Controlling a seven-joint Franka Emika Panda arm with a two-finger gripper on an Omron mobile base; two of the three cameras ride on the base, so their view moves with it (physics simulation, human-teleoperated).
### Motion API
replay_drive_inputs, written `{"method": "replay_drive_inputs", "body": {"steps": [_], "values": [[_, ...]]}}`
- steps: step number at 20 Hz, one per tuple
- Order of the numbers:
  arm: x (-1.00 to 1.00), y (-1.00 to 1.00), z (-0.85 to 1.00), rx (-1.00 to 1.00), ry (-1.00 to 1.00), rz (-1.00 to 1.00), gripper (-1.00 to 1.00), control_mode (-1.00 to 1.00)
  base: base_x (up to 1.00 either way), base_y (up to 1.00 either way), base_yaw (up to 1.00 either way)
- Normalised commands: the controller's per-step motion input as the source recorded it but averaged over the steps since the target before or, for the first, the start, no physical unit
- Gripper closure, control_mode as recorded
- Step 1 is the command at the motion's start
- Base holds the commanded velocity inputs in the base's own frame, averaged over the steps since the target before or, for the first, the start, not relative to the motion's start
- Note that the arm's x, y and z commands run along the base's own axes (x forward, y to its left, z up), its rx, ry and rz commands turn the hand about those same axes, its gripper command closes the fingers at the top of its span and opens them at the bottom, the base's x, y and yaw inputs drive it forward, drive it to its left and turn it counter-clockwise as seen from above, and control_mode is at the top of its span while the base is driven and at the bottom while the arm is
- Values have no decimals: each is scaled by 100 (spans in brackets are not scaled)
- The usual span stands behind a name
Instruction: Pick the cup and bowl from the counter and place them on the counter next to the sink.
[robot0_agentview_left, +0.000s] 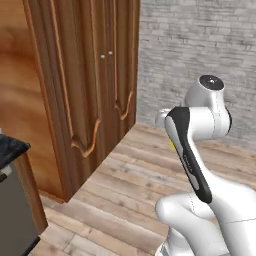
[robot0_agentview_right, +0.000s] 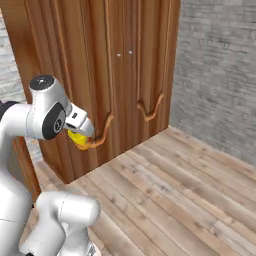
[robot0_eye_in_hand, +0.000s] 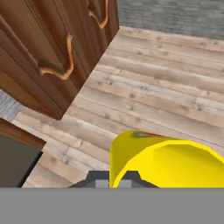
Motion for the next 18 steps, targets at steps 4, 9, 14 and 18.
{"method": "replay_drive_inputs", "body": {"steps": [4, 9, 14, 18], "values": [[0, 0, 0, 0, 0, 0, 100, 100, -27, -3, 92], [0, 0, 0, 0, 0, 0, 100, 100, -34, 0, 88], [0, 0, 0, 0, 0, 0, 100, 100, -46, 21, 80], [0, 0, 0, 0, 0, 0, 100, 100, 53, 72, 18]]}}
